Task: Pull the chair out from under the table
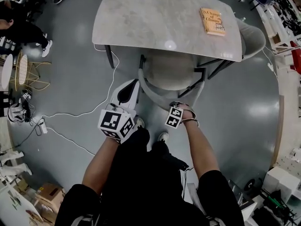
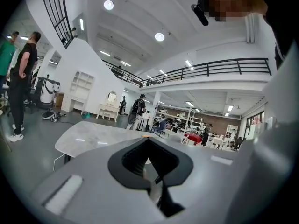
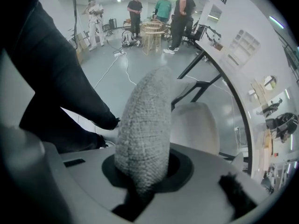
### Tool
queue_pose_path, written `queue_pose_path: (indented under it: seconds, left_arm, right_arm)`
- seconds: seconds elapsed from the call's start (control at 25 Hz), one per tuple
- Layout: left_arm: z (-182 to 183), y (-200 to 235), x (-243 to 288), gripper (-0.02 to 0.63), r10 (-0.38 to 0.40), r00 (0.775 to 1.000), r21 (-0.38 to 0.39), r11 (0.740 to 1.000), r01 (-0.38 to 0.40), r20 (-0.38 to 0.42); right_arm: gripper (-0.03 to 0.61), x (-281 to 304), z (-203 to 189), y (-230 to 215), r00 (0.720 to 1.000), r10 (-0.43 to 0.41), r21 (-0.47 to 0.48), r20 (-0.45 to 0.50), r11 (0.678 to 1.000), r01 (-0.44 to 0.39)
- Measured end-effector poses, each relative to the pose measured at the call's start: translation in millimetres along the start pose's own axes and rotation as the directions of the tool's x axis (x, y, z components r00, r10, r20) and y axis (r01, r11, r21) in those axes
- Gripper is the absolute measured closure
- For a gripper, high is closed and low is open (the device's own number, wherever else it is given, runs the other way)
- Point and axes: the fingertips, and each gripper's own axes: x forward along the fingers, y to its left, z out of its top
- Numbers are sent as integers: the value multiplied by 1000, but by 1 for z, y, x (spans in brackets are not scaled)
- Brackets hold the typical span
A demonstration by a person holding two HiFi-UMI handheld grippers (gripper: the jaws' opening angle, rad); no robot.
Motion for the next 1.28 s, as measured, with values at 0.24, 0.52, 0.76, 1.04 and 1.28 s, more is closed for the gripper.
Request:
queue_pose_path:
  seconds: [0.24,0.52,0.76,1.04,1.28]
  left_arm:
    - [-6,2,-15,606,29,1000,-2,1000,-29,-7]
    - [-11,-7,-22,606,33,999,-3,999,-33,-10]
    - [-16,-17,-26,606,29,1000,-3,1000,-29,-9]
    - [-17,-23,-33,606,22,1000,0,1000,-22,-5]
    - [-14,-25,-40,606,26,1000,2,1000,-26,-1]
  right_arm:
    - [518,3,11,0,1000,-5,-5,0,1000,5]
    - [518,1,10,5,1000,2,-16,-1,1000,-2]
    - [518,0,8,17,1000,5,3,-3,1000,-5]
    - [518,0,10,28,1000,4,24,-4,1000,-4]
    - [518,-2,11,34,1000,3,27,-6,1000,-3]
